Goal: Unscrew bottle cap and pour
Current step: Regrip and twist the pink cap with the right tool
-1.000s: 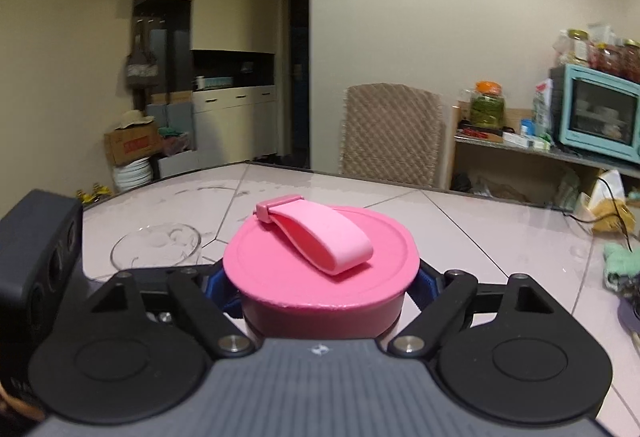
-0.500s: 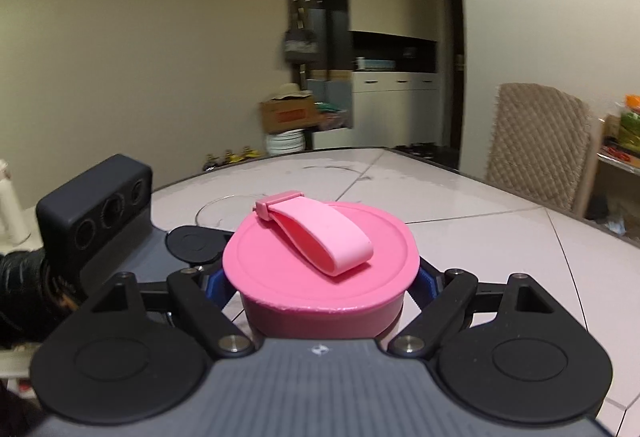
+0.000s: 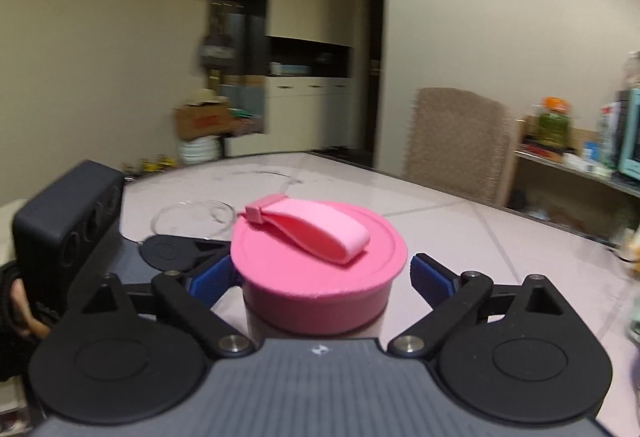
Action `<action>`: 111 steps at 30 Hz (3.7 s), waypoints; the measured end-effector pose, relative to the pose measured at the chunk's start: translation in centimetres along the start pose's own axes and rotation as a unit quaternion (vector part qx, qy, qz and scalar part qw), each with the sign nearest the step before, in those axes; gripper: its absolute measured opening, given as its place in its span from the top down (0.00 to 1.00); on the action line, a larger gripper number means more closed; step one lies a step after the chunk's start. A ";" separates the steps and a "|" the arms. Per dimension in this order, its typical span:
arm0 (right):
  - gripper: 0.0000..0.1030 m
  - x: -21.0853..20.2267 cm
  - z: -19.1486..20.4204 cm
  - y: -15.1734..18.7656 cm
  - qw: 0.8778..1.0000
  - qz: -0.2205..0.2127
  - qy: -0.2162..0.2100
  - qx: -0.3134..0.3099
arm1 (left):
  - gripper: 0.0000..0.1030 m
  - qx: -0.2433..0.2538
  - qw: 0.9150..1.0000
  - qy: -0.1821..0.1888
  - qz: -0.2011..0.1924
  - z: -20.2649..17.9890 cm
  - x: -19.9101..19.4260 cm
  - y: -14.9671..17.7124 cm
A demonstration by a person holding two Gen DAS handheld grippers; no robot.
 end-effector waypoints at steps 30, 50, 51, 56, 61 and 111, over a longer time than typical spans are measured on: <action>0.18 2.2 1.0 1.3 0.996 -0.008 0.079 0.035 | 0.13 0.000 1.000 -0.001 0.000 -0.5 -0.1 -0.1; 0.16 2.3 -4.2 1.5 0.983 -0.052 -0.175 -0.029 | 0.13 0.001 1.000 -0.001 0.000 -0.4 -0.4 0.1; 0.11 2.1 -4.0 1.6 0.984 -0.052 -0.170 -0.028 | 0.13 0.001 1.000 -0.001 0.000 -0.4 -0.4 0.1; 0.07 1.1 -2.7 1.6 0.993 -0.041 -0.102 -0.029 | 0.13 0.000 1.000 -0.001 0.000 0.0 -0.4 0.1; 0.07 0.4 -1.4 1.7 0.999 -0.034 -0.032 -0.003 | 0.13 0.000 1.000 -0.001 0.000 -0.1 -0.5 0.0; 0.16 2.7 2.3 1.3 0.987 -0.025 0.135 0.079 | 0.13 0.000 1.000 -0.002 0.001 -0.4 0.0 -0.6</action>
Point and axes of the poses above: each gripper's, at about its wrist camera, not at the fingertips, and x roughly the way its jaws point, z to its left, y to its underside, the point moved 5 cm from there along x, roughly the way its jaws point, and after that the axes turned 11 degrees about -x, right-handed, at the moved point
